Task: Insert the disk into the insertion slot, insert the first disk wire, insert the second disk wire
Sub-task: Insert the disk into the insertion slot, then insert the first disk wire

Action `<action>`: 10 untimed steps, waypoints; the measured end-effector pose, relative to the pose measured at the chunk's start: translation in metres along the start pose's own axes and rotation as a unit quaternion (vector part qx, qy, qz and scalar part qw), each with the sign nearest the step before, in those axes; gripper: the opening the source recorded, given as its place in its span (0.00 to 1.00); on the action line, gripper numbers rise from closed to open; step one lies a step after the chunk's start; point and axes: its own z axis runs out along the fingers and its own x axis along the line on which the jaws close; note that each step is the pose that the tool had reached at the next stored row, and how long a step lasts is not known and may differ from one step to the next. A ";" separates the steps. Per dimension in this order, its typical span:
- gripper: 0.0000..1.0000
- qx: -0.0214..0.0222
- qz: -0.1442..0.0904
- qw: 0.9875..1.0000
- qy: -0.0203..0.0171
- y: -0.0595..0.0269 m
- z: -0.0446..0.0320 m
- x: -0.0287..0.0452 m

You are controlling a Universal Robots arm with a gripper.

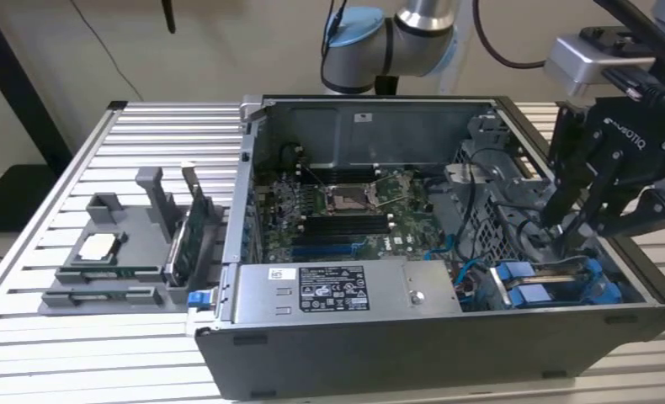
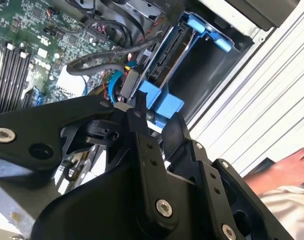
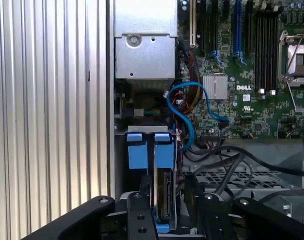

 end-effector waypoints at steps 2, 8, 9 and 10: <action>0.40 0.000 0.000 1.000 0.000 0.0002 -0.0005 -0.0033; 0.40 0.000 0.000 1.000 0.000 0.0004 -0.0012 -0.0158; 0.40 0.000 0.000 1.000 0.000 0.0004 -0.0011 -0.0180; 0.40 0.000 0.000 1.000 0.000 0.0005 -0.0011 -0.0203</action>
